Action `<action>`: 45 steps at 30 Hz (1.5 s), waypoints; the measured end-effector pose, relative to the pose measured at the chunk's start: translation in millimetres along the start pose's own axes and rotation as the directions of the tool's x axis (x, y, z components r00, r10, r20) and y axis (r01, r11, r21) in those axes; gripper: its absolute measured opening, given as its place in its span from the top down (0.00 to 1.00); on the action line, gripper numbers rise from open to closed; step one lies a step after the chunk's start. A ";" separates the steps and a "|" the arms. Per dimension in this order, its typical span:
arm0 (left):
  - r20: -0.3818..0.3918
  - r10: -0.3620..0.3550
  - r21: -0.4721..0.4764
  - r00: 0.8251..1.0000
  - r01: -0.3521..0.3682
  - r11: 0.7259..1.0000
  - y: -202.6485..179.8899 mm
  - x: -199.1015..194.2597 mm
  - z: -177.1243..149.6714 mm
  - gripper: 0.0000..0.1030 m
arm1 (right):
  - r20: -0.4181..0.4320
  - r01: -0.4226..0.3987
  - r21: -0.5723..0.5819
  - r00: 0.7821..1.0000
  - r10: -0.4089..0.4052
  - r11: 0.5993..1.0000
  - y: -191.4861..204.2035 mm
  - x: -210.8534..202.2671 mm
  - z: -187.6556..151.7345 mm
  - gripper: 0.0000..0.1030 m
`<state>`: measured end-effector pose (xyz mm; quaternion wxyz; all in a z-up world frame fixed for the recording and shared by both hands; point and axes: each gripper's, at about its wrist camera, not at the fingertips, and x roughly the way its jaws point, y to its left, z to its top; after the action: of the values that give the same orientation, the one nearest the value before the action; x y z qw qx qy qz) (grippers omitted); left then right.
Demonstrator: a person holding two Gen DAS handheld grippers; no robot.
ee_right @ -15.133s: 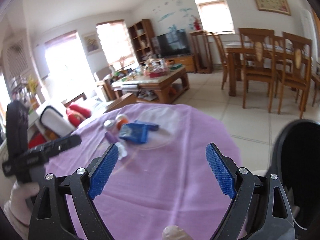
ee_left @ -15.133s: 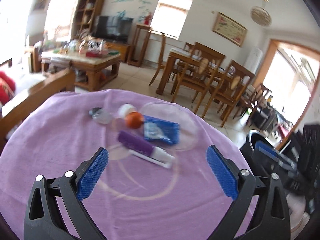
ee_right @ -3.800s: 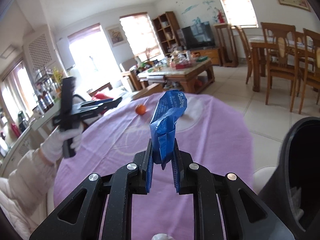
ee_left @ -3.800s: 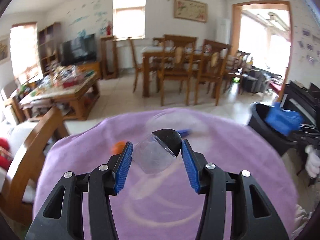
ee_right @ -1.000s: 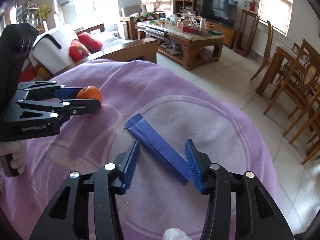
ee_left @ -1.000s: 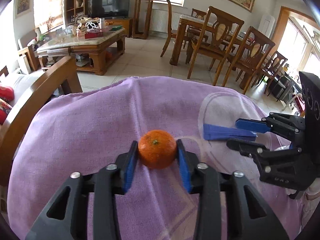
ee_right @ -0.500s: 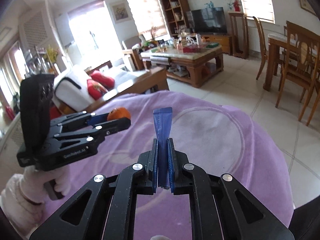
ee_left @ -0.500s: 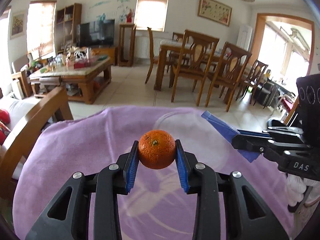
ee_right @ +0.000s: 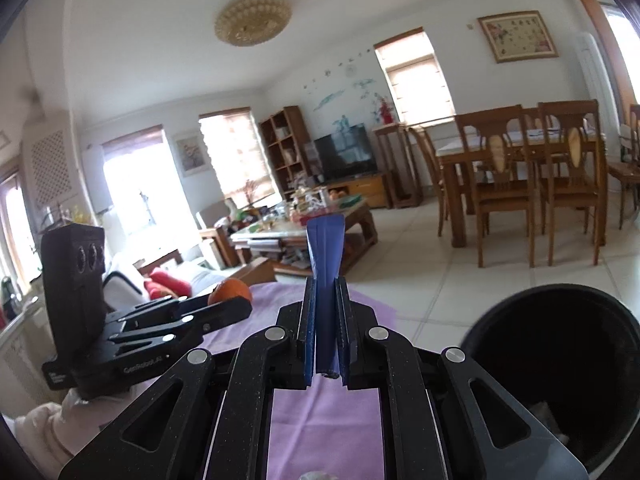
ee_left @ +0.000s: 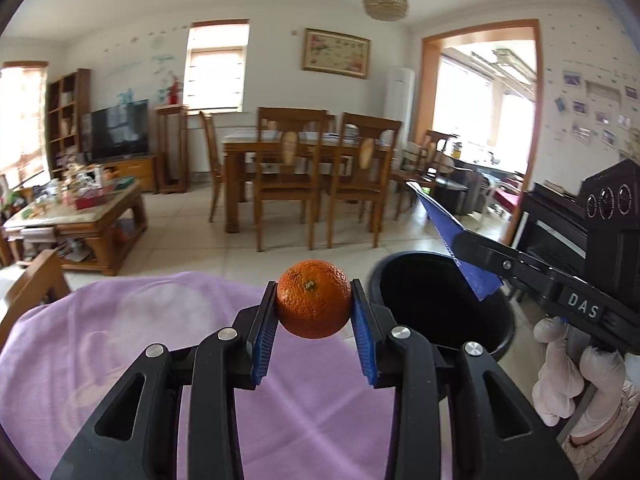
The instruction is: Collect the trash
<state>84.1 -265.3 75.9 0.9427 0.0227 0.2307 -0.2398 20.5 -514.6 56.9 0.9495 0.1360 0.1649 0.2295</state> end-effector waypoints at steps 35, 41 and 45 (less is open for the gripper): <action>-0.161 -0.103 0.106 0.982 0.121 0.987 -126.3 110.4 -12.7 0.05 | -0.133 0.324 0.260 0.945 -0.298 0.910 -212.9 -30.4 -75.0 0.26; -0.142 -0.075 0.081 0.987 0.087 0.993 -90.4 68.8 -13.4 0.05 | -0.120 0.307 0.210 0.950 -0.287 0.928 -167.6 -20.5 -60.5 0.14; -0.091 -0.007 -0.003 0.996 0.007 1.000 -39.3 26.2 -20.8 0.05 | -0.113 0.288 0.157 0.956 -0.272 0.945 -111.5 -1.7 -53.6 0.05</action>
<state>77.4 -308.5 48.3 0.9304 0.0314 0.2738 -0.2416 42.5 -601.2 -28.7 0.9488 0.1819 0.2444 0.0831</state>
